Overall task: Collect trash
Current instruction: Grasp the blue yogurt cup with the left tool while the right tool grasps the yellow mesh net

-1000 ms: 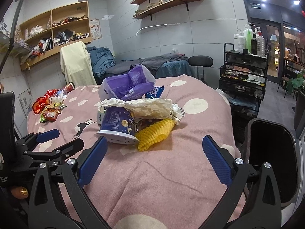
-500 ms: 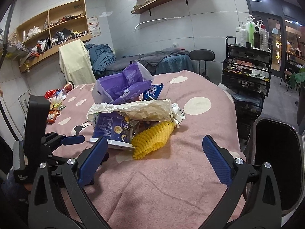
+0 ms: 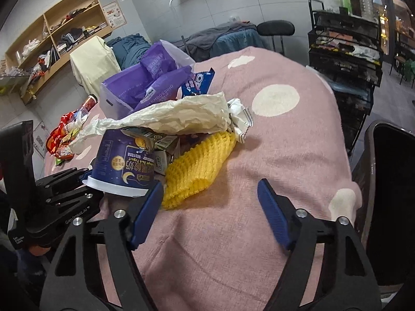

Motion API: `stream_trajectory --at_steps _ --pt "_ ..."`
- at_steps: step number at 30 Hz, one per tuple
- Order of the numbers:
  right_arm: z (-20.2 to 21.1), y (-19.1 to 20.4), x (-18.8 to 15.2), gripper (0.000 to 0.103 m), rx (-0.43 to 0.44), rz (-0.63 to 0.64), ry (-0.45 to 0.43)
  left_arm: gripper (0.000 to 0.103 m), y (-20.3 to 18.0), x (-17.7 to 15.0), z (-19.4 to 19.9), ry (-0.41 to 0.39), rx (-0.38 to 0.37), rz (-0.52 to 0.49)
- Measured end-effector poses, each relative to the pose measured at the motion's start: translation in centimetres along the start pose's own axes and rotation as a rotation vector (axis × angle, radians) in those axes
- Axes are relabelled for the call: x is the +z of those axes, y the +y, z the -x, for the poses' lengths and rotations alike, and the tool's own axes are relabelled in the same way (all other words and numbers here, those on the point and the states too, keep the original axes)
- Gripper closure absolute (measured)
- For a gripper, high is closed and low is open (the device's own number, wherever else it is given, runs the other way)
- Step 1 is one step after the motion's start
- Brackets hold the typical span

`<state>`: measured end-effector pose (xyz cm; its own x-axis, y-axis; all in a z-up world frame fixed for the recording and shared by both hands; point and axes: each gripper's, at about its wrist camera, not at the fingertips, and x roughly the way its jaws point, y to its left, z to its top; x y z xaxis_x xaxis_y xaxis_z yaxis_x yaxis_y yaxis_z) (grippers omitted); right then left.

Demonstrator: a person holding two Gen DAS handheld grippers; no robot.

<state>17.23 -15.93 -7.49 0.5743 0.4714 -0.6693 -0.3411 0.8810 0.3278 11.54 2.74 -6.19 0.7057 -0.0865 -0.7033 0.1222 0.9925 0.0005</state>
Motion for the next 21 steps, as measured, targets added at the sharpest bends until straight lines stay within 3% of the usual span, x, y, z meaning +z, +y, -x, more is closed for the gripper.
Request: stream_trajectory --at_steps 4,6,8,10,16,21 --pt "-1.5 0.6 0.7 0.046 0.03 0.001 0.047 0.089 0.1 0.2 0.4 -0.028 -0.008 0.009" --pt "-2.3 0.7 0.9 0.058 0.052 -0.006 0.076 0.091 0.0 0.1 0.7 -0.042 -0.008 0.01" --pt "-2.8 0.8 0.8 0.077 0.068 -0.009 0.098 0.091 -0.1 0.0 1.0 -0.058 -0.003 0.007" --pt "-2.9 0.8 0.7 0.088 0.081 -0.016 0.098 0.092 -0.1 0.0 1.3 -0.072 0.005 0.004" --pt "-1.5 0.6 0.1 0.092 0.092 -0.026 0.051 0.094 0.2 -0.4 2.2 -0.096 0.002 0.022" --pt "1.3 1.0 -1.3 0.093 0.043 0.006 -0.024 0.094 -0.3 -1.2 3.8 -0.125 0.0 0.009"
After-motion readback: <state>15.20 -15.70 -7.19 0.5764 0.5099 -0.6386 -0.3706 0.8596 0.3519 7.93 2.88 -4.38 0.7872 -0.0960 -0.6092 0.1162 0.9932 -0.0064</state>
